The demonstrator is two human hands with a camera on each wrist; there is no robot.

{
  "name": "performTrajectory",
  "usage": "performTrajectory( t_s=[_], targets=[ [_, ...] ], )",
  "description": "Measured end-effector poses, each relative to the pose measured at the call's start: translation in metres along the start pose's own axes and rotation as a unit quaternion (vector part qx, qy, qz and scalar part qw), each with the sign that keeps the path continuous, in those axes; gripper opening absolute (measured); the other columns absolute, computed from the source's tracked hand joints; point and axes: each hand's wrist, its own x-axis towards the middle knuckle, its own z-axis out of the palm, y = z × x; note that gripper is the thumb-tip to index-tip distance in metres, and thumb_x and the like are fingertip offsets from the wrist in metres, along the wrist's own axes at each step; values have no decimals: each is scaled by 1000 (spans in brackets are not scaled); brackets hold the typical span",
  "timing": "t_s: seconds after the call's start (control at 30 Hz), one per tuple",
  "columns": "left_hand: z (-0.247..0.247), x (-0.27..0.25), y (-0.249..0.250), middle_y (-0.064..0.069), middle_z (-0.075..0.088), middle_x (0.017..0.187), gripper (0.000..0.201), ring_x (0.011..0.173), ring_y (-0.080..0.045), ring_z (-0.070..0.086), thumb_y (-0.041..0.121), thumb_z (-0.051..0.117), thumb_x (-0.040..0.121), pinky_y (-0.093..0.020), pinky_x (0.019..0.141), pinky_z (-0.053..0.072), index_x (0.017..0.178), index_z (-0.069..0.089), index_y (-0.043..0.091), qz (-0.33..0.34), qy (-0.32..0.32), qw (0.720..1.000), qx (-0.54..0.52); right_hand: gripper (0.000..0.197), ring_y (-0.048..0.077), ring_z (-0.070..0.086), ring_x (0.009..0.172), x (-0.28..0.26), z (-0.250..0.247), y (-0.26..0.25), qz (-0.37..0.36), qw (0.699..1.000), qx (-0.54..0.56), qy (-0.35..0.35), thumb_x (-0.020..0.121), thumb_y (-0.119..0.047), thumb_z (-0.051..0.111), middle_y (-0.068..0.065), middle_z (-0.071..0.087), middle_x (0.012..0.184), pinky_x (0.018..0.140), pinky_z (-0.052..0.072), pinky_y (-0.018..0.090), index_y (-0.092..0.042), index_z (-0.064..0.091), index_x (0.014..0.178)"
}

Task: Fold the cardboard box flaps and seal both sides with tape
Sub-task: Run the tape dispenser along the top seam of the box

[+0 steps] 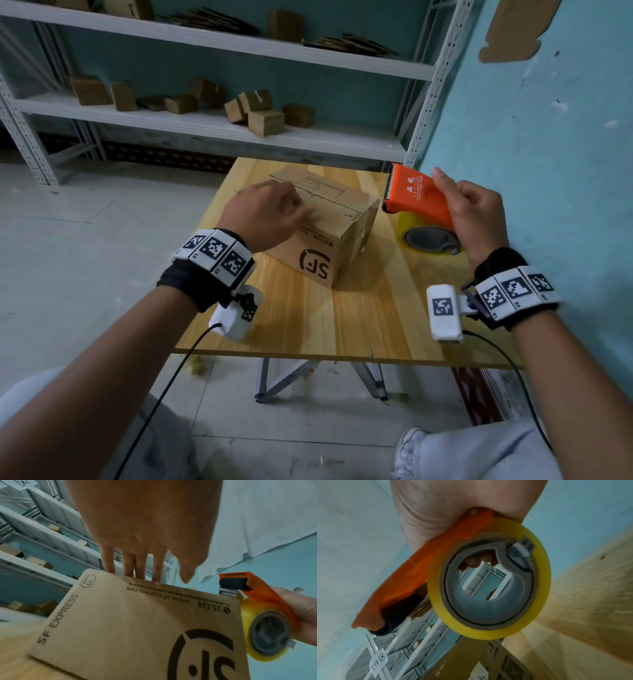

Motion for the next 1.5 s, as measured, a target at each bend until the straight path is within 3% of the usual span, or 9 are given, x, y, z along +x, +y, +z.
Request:
performTrajectory(
  t_s=[0.13, 0.23, 0.33, 0.47, 0.8, 0.97, 1.17, 1.33, 1.5],
  targets=[
    [7, -2, 7, 0, 56, 114, 62, 100, -18, 51, 74, 47, 78, -36, 90, 46, 104, 51, 18, 6, -38, 999, 9, 58, 3, 37, 44, -1, 3, -4, -26, 999, 22, -13, 87, -52, 64, -13, 38, 40, 53, 31, 22, -24, 43, 41],
    [8, -2, 7, -4, 42, 141, 61, 128, -24, 35, 66, 48, 84, -44, 111, 28, 127, 48, 21, 6, -73, 997, 4, 55, 1, 41, 46, 0, 3, -5, -33, 999, 28, -20, 88, -52, 64, -14, 42, 42, 55, 34, 21, -24, 44, 44],
    [9, -1, 6, 3, 27, 150, 60, 139, -25, 16, 66, 40, 89, -47, 114, 15, 141, 38, 36, 16, -111, 994, 10, 50, 4, 49, 54, 0, 2, -5, -41, 998, 31, -36, 87, -55, 64, -14, 49, 48, 60, 40, 24, -23, 49, 52],
    [9, 1, 4, 2, 31, 149, 71, 139, -22, 21, 67, 19, 79, -50, 115, 14, 142, 37, 40, 43, -128, 991, 11, 46, 6, 54, 59, -2, 2, -9, -59, 997, 26, -47, 87, -55, 64, -14, 54, 53, 62, 43, 24, -22, 52, 57],
    [-8, -2, 7, 3, 42, 143, 38, 127, -18, 43, 45, 49, 95, -50, 118, 5, 126, 56, 25, 35, -130, 988, -68, 42, 12, 63, 73, -10, 1, -23, -78, 989, 22, -124, 88, -52, 62, 0, 66, 77, 69, 50, 29, -13, 62, 75],
    [-13, 3, 3, 7, 35, 151, 33, 139, -15, 29, 31, 49, 97, -47, 119, 4, 130, 54, 27, 53, -177, 975, -120, 50, 17, 64, 75, -13, 3, -33, -101, 984, 21, -142, 87, -53, 62, 13, 68, 85, 69, 51, 30, -3, 62, 83],
    [-10, 7, 1, 18, 35, 147, 35, 145, -10, 17, 17, 44, 99, -34, 117, 5, 128, 53, 33, 66, -203, 963, -163, 39, 5, 59, 57, -15, 5, -39, -101, 984, -6, -143, 88, -52, 62, -5, 62, 67, 46, 40, 11, -19, 56, 68],
    [-11, 5, 9, 11, 48, 134, 33, 123, -11, 44, 8, 43, 98, -23, 96, 38, 115, 58, 32, 46, -188, 954, -229, 46, 3, 52, 53, -12, 6, -45, -121, 983, -18, -140, 86, -55, 65, -9, 56, 56, 54, 38, 17, -16, 55, 64],
    [-18, 4, 18, 3, 66, 104, 29, 99, -8, 59, 24, 40, 86, -24, 80, 40, 96, 67, 19, 13, -102, 930, -352, 52, 12, 60, 65, -12, 12, -47, -146, 979, -51, -130, 83, -60, 65, 2, 63, 68, 62, 45, 25, -11, 59, 68]
  ],
)
